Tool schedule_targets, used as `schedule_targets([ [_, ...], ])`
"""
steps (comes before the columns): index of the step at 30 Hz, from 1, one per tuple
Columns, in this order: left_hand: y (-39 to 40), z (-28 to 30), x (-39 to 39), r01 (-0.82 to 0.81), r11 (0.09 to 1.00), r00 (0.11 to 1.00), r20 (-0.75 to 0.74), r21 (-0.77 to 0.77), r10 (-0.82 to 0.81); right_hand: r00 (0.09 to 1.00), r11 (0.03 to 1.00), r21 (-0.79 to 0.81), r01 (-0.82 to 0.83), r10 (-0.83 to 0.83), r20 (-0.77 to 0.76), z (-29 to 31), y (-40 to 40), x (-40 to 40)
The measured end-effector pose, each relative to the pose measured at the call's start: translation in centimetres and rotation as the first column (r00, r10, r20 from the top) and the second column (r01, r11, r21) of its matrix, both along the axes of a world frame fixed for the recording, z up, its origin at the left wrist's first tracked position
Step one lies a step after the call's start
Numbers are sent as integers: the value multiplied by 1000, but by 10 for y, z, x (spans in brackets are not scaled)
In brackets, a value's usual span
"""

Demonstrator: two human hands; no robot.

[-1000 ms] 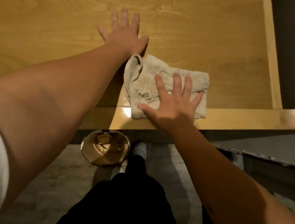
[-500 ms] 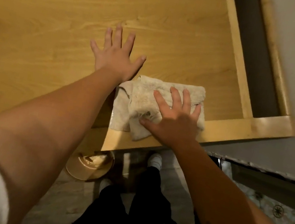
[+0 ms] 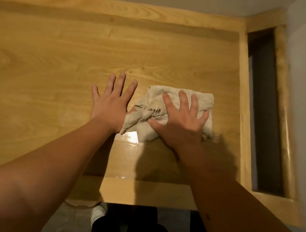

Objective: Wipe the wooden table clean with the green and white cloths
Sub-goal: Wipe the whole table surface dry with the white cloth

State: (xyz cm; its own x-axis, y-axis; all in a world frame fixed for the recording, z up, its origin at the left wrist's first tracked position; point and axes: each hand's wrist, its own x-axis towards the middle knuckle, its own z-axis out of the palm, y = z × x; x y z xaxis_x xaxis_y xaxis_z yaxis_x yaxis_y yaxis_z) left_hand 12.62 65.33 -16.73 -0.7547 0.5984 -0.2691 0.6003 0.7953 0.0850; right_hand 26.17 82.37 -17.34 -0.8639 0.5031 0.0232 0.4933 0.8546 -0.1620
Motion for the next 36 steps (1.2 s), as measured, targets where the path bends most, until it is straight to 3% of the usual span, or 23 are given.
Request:
schedule_targets([
  [3,1,0,0,-11,1000,1000,-5,-12,11,996,999,-51,6,-2,92,2,22,-37],
  [22,4,1,0,-53,997,998,17,49,52,976,995,-99,-23,44,213,10,128,-252],
  [29,3,-2,-1,-56,996,998,15,70,55,963,992,-119,-42,72,262,16,130,-259],
  [36,3,0,-3,-53,997,998,19,58,52,965,993,-109,-43,70,254,16,90,-194],
])
